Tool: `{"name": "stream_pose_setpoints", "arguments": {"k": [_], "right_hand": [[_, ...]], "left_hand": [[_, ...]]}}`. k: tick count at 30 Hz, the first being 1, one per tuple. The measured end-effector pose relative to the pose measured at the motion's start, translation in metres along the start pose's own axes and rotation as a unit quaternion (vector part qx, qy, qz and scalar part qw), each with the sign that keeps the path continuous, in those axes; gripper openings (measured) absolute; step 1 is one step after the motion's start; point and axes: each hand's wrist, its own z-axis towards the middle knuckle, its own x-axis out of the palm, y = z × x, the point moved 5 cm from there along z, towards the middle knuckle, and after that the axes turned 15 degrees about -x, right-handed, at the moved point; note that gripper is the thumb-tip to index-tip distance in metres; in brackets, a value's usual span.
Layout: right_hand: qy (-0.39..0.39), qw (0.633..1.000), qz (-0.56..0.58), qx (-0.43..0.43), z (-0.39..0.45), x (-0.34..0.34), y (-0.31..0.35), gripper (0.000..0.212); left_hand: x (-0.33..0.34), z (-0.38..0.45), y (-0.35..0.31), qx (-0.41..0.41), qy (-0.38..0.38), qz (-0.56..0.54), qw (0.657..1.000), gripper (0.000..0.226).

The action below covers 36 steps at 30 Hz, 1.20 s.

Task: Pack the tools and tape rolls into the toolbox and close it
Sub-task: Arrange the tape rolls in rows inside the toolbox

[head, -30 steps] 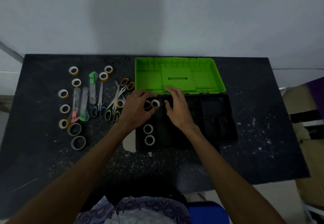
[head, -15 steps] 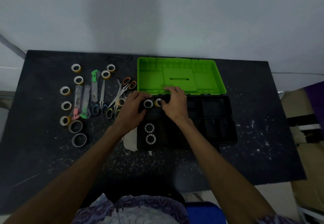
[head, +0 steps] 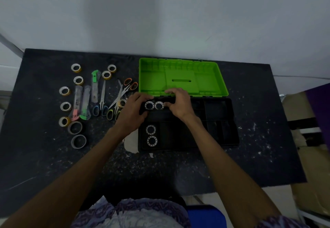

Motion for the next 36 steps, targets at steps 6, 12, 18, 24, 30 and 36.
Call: {"name": "stream_pose_setpoints", "arguments": {"k": [6,12,18,24,30,36], "right_hand": [[-0.009,1.0,0.024,-0.012,-0.001,-0.005,0.002,0.043],[-0.03,0.991,0.022,-0.126,0.021,0.01,0.049,0.038],[-0.021,0.981,0.046,-0.189,0.069,0.053,0.107,0.026],[0.107,0.978,0.008,-0.176,0.115,0.111,0.123,0.031],[0.137,0.972,-0.042,-0.186,0.149,0.147,0.139,0.048],[0.118,0.966,-0.053,-0.226,0.17,0.167,0.147,0.042]], "left_hand": [[-0.002,-0.002,-0.002,0.012,0.024,0.0,1.0,0.052],[-0.044,-0.003,0.026,-0.041,-0.028,-0.028,0.998,0.037],[-0.09,0.0,0.106,-0.165,-0.021,0.027,0.986,0.042],[-0.105,0.011,0.144,-0.193,-0.008,0.119,0.974,0.054],[-0.093,0.028,0.149,-0.166,0.018,0.164,0.972,0.072],[-0.08,0.034,0.159,-0.154,0.023,0.22,0.963,0.08]]}}
